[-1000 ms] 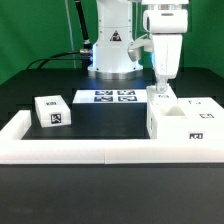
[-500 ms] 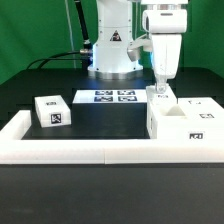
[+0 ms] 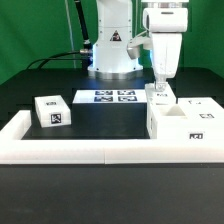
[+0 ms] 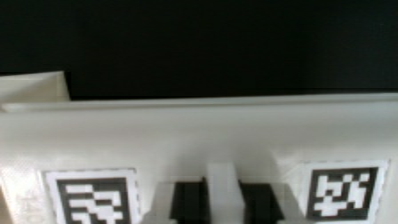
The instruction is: Assemble cabinet
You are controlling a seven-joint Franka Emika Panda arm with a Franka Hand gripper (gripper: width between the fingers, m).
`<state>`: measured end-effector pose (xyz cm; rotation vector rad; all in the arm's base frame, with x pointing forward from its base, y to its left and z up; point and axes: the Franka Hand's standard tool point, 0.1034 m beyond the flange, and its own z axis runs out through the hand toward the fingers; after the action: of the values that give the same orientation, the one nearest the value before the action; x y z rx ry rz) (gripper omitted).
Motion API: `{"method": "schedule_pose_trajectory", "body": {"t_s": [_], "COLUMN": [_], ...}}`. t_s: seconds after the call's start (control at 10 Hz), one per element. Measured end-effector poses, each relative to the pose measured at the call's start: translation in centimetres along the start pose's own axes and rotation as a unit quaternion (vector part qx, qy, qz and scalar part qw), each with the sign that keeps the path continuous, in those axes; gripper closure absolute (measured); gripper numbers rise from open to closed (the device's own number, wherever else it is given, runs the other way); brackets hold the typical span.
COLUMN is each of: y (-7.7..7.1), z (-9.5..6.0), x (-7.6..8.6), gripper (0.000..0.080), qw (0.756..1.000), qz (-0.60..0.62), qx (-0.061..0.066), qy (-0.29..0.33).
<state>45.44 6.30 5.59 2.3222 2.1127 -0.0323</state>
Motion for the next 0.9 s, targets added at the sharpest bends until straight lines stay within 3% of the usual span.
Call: {"method": "schedule_pose_trajectory", "body": {"t_s": [0.9], "y": [0.07], "z": [-0.15], "x": [0.63], "gripper": [0.0729], "qw": [1.0], "qz": [-0.004], "qx": [0.013], "qy": [-0.005]}}
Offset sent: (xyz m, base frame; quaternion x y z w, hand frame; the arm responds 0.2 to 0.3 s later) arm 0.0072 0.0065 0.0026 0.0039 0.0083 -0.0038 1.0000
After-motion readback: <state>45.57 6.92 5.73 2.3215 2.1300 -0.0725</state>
